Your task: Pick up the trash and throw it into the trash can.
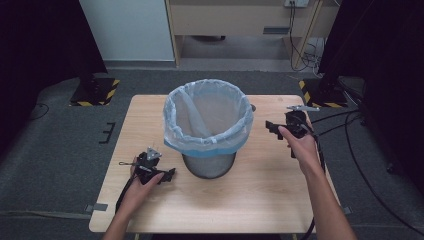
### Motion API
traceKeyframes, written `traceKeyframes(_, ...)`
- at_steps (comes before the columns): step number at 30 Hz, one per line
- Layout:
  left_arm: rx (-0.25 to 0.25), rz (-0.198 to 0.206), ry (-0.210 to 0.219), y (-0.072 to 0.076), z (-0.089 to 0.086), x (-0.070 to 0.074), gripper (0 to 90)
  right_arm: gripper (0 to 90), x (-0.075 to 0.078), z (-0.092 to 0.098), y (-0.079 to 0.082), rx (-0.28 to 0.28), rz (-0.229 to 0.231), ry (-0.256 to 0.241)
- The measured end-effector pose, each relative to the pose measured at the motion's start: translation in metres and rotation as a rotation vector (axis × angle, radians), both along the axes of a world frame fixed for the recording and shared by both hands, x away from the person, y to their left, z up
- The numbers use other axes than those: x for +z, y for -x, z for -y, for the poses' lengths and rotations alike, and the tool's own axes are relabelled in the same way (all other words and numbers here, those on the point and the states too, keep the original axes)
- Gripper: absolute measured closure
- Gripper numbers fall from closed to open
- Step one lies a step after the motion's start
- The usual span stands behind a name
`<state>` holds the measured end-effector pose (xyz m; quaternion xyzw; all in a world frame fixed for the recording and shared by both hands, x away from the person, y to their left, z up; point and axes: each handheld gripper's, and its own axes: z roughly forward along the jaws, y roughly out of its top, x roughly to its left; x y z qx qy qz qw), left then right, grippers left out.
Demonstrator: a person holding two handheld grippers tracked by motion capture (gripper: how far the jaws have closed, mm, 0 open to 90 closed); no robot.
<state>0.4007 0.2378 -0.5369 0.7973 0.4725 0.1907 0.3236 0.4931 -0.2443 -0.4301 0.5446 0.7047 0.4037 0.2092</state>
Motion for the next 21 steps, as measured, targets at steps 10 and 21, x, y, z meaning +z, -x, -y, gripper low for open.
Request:
traceKeyframes(10,0.0,0.0,0.0,0.0,0.0,0.0,0.0,12.1,-0.034,-0.006,0.003,0.01,-0.05,0.006)
traceKeyframes(21,0.0,0.0,0.0,0.0,0.0,0.0,0.0,10.2,-0.069,-0.026,0.001,0.025,-0.127,0.048)
